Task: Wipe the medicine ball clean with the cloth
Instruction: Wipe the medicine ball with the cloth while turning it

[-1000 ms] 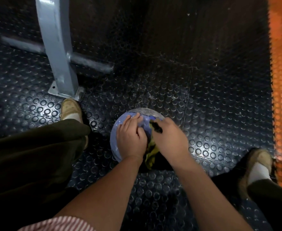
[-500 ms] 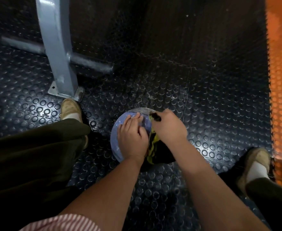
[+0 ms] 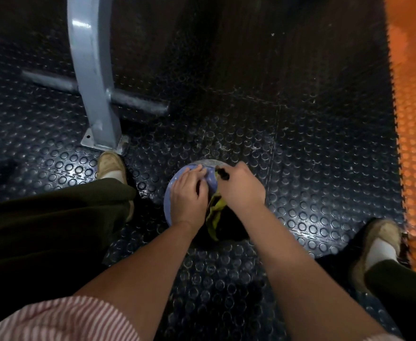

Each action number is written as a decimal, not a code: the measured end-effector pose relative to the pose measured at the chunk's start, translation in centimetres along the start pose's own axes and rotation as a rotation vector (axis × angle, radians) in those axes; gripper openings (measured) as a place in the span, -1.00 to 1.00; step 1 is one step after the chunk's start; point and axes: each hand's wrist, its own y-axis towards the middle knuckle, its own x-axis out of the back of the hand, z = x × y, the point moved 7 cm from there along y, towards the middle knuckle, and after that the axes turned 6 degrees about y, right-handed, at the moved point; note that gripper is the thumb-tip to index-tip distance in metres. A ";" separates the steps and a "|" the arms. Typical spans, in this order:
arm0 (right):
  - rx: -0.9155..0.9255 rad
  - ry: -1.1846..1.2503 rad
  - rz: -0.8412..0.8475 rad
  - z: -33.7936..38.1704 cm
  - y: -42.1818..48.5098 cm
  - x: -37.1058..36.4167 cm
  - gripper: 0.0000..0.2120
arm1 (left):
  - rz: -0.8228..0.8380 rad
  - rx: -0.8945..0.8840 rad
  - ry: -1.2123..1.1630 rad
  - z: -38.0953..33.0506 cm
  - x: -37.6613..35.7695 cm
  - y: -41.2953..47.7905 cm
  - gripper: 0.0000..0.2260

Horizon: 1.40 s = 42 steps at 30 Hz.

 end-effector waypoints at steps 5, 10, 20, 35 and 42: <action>0.010 -0.146 0.051 -0.5 0.9 0.3 -0.67 | 0.508 -0.060 0.205 0.2 -1.0 0.3 -0.42; 0.068 -0.140 0.031 -0.9 -2.1 -1.5 -0.53 | 0.843 -0.126 0.536 0.9 -1.4 -0.3 0.22; 0.176 0.160 -0.173 -4.5 -8.8 -4.6 -0.56 | 0.833 -0.138 0.524 -0.1 -1.7 -0.2 0.31; 0.120 0.060 -0.238 -2.2 -4.4 -1.9 -0.59 | 0.762 -0.105 0.522 0.3 -2.2 0.3 0.26; 0.271 0.136 -0.195 -3.6 -10.6 -5.5 -0.56 | 0.802 -0.010 0.457 0.5 -1.4 -0.2 0.19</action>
